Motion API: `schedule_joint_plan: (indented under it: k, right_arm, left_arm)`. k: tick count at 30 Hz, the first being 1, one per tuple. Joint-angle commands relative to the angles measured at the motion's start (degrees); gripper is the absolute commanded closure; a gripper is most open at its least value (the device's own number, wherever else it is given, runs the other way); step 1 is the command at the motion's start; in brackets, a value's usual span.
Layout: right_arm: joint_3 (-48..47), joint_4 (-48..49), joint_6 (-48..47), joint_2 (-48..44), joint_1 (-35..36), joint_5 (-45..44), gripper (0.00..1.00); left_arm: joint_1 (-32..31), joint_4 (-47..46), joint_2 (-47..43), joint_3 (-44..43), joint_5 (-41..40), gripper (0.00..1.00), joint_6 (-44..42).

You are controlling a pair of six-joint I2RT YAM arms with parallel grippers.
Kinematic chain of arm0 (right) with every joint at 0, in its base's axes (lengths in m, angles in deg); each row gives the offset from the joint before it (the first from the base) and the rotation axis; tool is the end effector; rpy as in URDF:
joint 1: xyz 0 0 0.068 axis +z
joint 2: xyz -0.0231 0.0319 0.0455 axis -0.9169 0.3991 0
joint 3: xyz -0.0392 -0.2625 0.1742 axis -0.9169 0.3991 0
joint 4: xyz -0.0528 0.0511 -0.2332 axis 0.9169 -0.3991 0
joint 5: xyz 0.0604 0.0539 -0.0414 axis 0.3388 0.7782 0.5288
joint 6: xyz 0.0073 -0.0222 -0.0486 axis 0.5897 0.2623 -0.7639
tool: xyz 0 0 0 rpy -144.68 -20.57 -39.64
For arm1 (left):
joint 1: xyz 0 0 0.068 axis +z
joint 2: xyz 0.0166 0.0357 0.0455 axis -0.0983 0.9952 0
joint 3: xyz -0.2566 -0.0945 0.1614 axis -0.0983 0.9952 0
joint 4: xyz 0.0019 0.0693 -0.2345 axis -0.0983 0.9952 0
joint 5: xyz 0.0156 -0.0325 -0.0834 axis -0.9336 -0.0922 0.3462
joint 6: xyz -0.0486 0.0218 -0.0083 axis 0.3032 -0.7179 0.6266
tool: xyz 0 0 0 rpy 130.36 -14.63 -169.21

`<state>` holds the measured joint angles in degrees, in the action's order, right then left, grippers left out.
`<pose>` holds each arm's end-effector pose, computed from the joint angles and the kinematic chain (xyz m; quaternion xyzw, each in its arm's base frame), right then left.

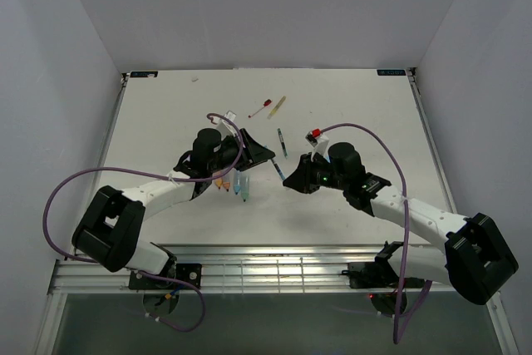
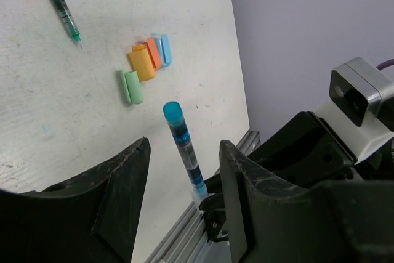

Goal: Open the pen caps

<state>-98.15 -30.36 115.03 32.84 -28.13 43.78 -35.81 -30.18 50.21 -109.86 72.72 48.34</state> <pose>0.1665 0.1457 0.2825 -0.1668 0.8118 0.4034 0.3879 0.2355 -0.1541 0.2720 -0.0594 0.8094 -0.5082 0.2883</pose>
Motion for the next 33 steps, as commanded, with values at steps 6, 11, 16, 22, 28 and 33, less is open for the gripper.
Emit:
schedule_joint_plan:
  k: [6, 11, 16, 22, 28, 33]
  right_arm:
    - [-0.61, 2.24, 1.1, -2.18, 2.08, 2.37, 0.92]
    - [-1.05, 2.68, 1.1, -1.39, 2.35, 5.62, 0.92]
    - [-2.89, 0.57, 0.13, 0.1, 2.35, 6.67, 0.92]
    - [-5.17, -0.57, -0.48, 1.07, 2.26, 6.59, 0.79]
    - [-11.4, -1.98, -1.54, 4.58, 2.26, 6.67, 0.6]
    - [-16.51, -3.47, -2.33, 10.37, 2.26, 7.99, 0.59]
  left_arm:
    - [-0.85, -0.68, 1.3, -2.94, -2.91, 0.41, -1.93]
    - [-0.85, 1.6, 1.56, -5.04, -2.74, 0.49, -4.04]
    - [-0.85, 3.97, 0.34, -6.1, -3.09, 0.66, -6.68]
    - [-0.85, 6.0, -1.33, -5.49, -2.47, 0.87, -8.26]
    - [-0.85, 6.18, -2.22, -4.17, -0.28, 0.98, -9.05]
    - [-0.85, 6.18, -2.83, -3.82, 1.3, 1.0, -8.62]
